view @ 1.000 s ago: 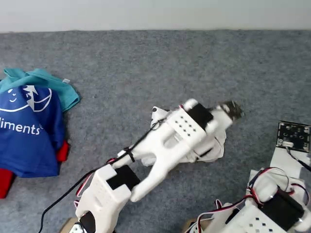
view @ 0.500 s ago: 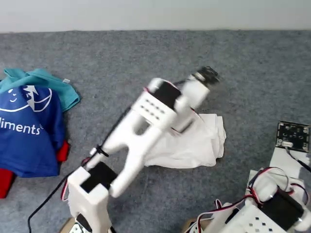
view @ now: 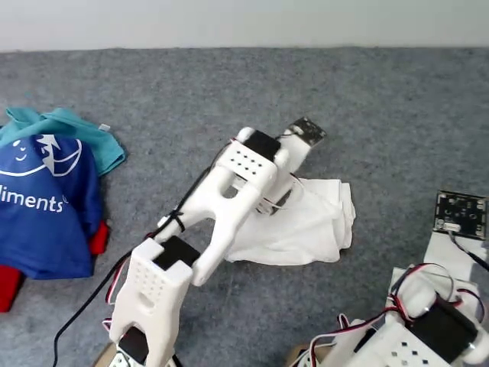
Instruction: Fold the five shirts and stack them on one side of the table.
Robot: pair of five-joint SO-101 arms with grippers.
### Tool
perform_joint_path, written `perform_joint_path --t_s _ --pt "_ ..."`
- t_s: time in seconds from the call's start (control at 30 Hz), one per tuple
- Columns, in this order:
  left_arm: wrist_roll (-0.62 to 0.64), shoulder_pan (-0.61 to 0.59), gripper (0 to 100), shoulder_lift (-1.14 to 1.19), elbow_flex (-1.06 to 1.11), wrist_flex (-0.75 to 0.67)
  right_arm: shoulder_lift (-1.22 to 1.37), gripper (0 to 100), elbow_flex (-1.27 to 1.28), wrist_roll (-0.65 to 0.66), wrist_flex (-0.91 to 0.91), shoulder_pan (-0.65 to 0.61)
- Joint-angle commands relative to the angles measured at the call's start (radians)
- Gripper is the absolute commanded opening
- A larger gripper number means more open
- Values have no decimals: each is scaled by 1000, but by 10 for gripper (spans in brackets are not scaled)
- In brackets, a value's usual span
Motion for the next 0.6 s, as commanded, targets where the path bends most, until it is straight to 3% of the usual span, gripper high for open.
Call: perform_joint_path --t_s 0.0,0.4,0.57 --pt "-8 80 13 -34 -62 66 7 14 -3 -9 16 5" --pt "0 299 13 -195 -25 150 7 14 -3 -12 15 5" --pt "-2 292 13 -301 -12 150 7 14 -3 -12 15 5"
